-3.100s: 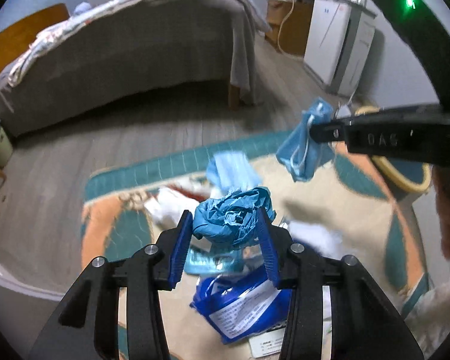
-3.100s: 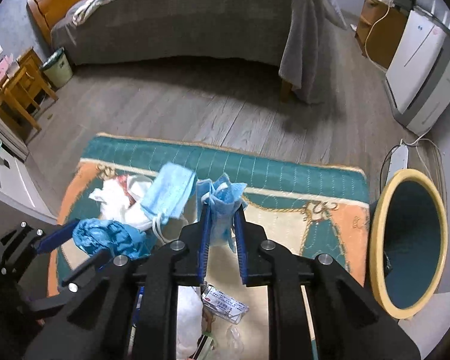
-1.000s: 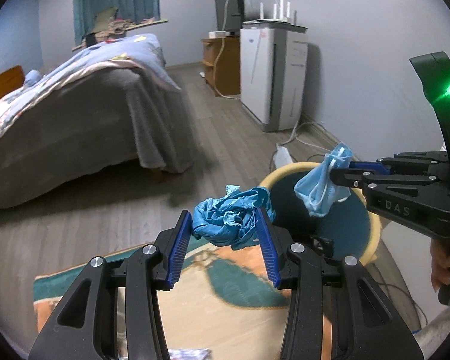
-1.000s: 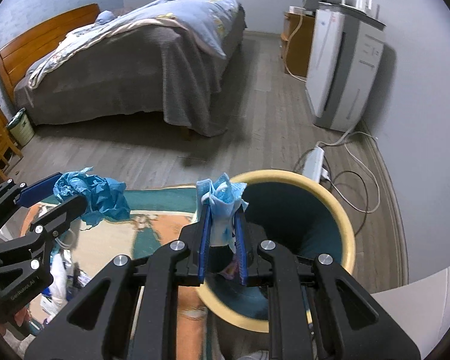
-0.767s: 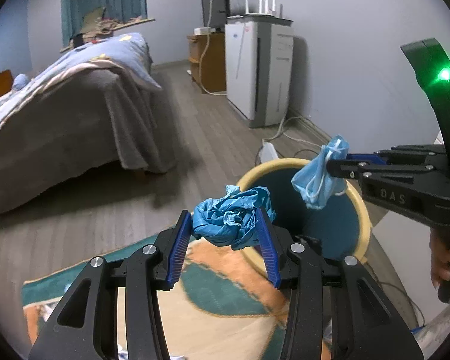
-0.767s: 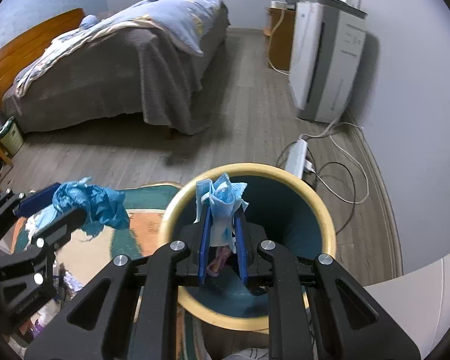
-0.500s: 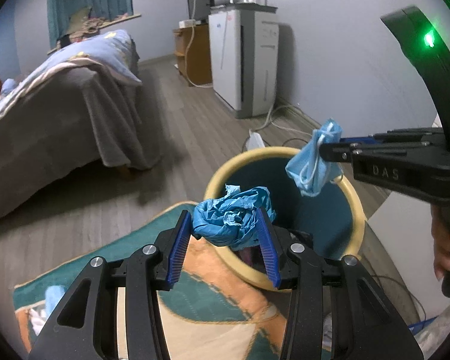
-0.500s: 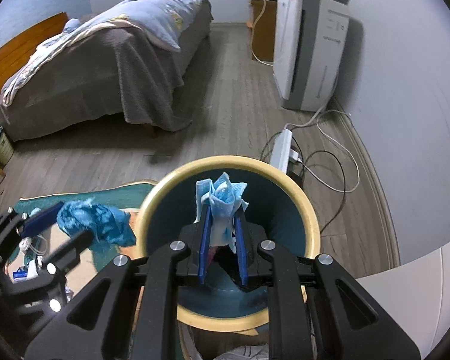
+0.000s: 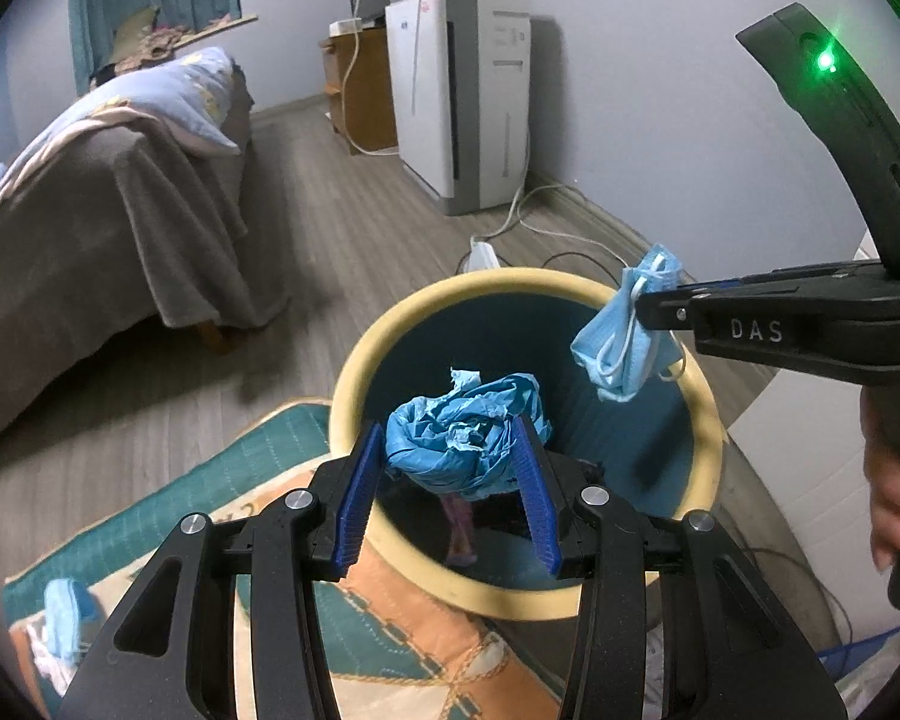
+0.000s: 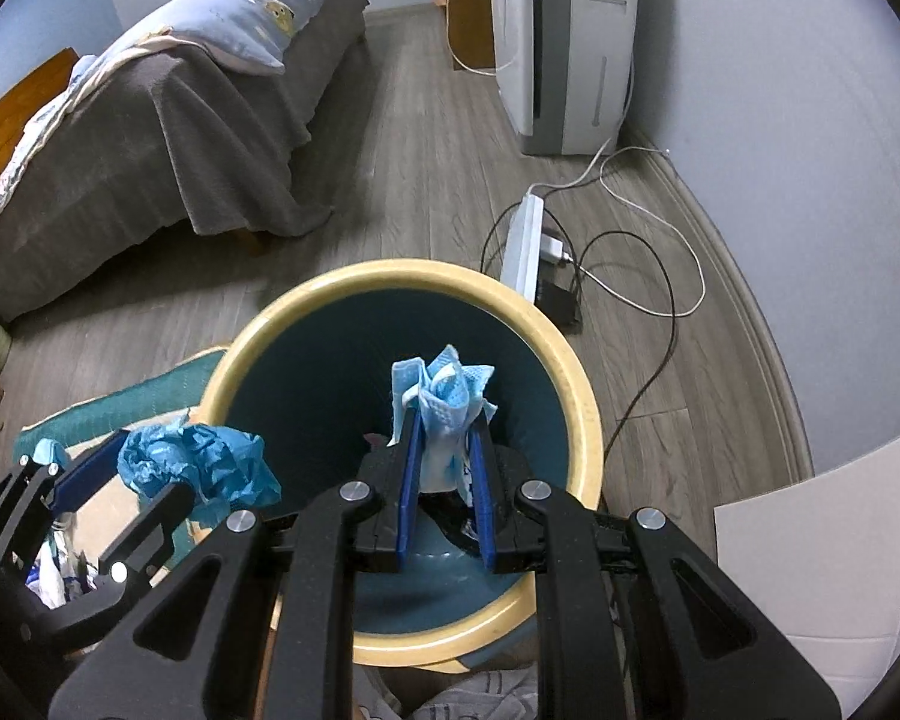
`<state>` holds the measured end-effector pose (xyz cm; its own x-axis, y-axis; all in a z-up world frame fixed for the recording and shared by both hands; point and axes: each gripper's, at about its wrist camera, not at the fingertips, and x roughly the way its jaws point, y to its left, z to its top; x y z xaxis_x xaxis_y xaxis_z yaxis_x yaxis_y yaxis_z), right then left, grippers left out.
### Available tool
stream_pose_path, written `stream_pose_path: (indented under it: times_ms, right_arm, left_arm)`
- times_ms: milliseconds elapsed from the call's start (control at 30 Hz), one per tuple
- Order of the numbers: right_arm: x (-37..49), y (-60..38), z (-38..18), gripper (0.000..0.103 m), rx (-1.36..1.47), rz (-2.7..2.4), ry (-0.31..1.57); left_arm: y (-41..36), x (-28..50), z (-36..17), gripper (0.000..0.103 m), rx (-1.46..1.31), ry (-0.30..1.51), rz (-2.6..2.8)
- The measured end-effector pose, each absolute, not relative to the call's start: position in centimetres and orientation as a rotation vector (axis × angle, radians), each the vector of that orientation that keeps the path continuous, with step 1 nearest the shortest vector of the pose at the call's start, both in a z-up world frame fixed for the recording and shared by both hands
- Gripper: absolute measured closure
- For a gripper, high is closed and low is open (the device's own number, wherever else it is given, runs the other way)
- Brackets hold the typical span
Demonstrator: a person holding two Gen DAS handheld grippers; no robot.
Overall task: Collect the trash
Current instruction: 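Carry the mask and blue cloth over the bin and release both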
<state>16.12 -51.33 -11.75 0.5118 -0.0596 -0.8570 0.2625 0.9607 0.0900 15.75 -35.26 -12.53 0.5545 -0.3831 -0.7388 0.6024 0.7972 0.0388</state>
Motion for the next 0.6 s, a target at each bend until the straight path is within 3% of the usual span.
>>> stream_pose_path:
  times_ms: [233,367,433,533,600]
  right_arm:
    - [16.1,-52.0,-12.3,0.086,0.251,-0.213,1.034]
    - [16.3,-52.1,-12.6,0.078,0.270,-0.216,1.055]
    - [16.3,-51.9,-12.4,0.076,0.265,-0.220,1.057]
    - [16.2,-51.6,-11.9,0.060,0.252,-0.225,1.050]
    - [16.1,-51.4,-11.5,0.054,0.240,-0.231,1.042]
  left_arm:
    - [-35.7,15.8,-13.5,0.055,0.336,0.806,-0.595]
    - [-35.5,15.7,-13.3,0.036,0.336,0.794,-0.597]
    - [-35.4,15.6,-13.1,0.035,0.338,0.785,-0.596]
    - [-34.9,15.3,-12.7,0.025,0.341,0.767,-0.585]
    - [-34.2,15.3,-12.1,0.025,0.334,0.757,-0.582]
